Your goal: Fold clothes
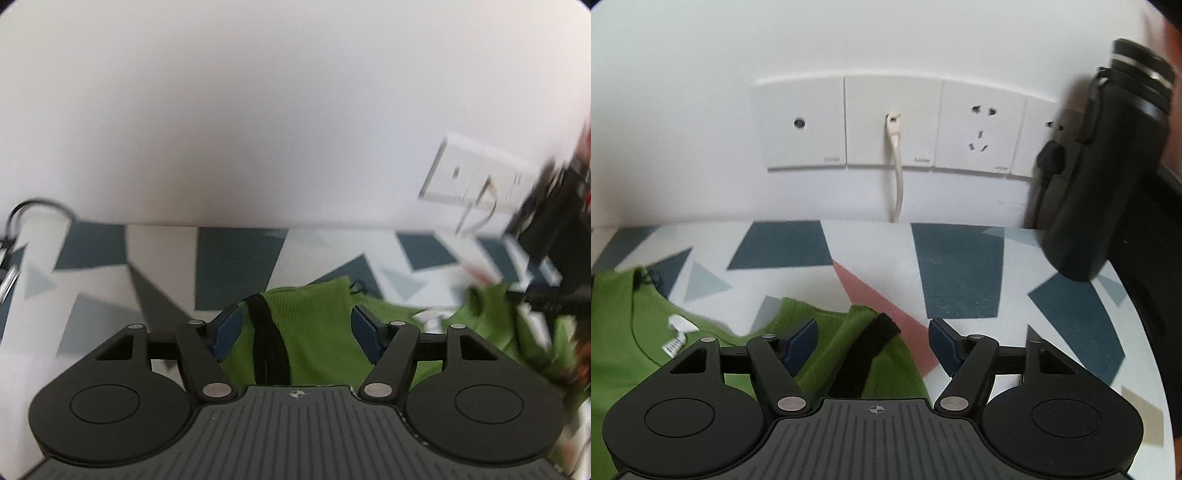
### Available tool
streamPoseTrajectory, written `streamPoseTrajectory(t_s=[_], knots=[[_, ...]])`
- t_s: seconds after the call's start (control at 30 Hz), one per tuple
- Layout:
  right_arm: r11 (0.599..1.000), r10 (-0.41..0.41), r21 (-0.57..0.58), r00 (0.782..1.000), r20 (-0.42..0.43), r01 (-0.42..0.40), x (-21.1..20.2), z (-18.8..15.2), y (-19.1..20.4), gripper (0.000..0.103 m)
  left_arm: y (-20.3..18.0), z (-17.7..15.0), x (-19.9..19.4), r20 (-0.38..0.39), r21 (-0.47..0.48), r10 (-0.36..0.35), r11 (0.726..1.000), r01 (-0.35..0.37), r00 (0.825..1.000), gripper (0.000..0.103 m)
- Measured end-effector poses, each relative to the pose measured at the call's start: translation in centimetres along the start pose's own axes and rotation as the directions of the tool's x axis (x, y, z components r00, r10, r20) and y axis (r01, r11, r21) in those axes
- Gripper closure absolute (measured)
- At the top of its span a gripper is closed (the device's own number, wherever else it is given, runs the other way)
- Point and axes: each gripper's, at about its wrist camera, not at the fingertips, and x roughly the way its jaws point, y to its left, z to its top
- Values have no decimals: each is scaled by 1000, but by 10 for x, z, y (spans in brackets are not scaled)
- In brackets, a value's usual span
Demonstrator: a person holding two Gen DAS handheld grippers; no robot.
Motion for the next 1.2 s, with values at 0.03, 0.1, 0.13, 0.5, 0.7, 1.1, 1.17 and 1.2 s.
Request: streamPoseTrajectory(t_s=[0.03,0.1,0.13,0.5,0.7,1.1,1.17,1.2], knots=[[1000,2,-12,1000,-8,-2,4,0,0,39,0,3,14,-16,34,22,999,-22,1000,36],[1000,5,-23,1000,-21,-6,14,0,-2,39,4,6,37,-41,82,56,995,-53,998,36],[1000,6,-22,1000,-28,-7,18,-1,-3,38,8,7,49,-61,92,58,994,-53,996,36],[996,69,-45,996,-54,-72,39,6,1,71,13,-3,67,-58,140,17,990,-9,998,94],[998,61,-19,996,68,-60,34,29,15,91,41,-4,55,20,22,112,993,-112,994,94],[999,-51,-5,999,19,51,33,34,10,44,38,-15,51,4,38,116,992,-116,993,43],[997,-56,48,998,32,54,14,32,-3,41,36,-14,39,10,25,118,993,-118,993,37],[996,-57,74,998,37,54,4,29,-10,41,35,-14,31,12,11,108,994,-108,994,32]])
